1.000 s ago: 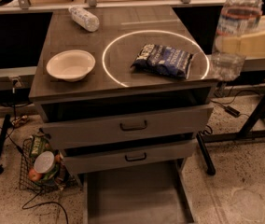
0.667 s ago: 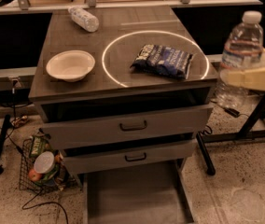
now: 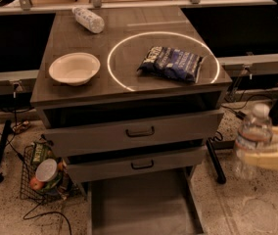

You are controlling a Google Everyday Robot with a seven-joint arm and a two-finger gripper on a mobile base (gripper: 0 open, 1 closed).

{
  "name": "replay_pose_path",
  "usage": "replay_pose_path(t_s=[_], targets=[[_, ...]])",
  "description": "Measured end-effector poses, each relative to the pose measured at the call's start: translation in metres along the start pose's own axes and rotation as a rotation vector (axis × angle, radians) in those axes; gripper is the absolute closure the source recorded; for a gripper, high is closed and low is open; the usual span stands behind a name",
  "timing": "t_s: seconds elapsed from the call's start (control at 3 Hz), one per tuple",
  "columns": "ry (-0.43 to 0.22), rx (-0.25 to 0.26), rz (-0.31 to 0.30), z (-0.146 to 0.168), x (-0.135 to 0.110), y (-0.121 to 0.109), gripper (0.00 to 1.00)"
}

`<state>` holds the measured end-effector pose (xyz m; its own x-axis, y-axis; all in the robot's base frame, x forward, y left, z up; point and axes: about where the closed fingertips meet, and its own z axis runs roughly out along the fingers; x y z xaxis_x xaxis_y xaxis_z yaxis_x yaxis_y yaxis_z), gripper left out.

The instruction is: Place water bottle into bottom drawer

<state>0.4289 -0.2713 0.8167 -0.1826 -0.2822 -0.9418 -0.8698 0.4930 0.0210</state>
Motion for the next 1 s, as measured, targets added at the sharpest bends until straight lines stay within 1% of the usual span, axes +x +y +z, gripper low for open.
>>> replay_pose_path(t_s=[0.33,0.67,1.0], targets=[[0.013,0.012,0.109,0.008,0.073,0.018,1.0],[0.016,-0.001,0.125,0.014,0.081,0.024,1.0],[-0.009,0.004,0.164,0.023,0.096,0.031,1.0]])
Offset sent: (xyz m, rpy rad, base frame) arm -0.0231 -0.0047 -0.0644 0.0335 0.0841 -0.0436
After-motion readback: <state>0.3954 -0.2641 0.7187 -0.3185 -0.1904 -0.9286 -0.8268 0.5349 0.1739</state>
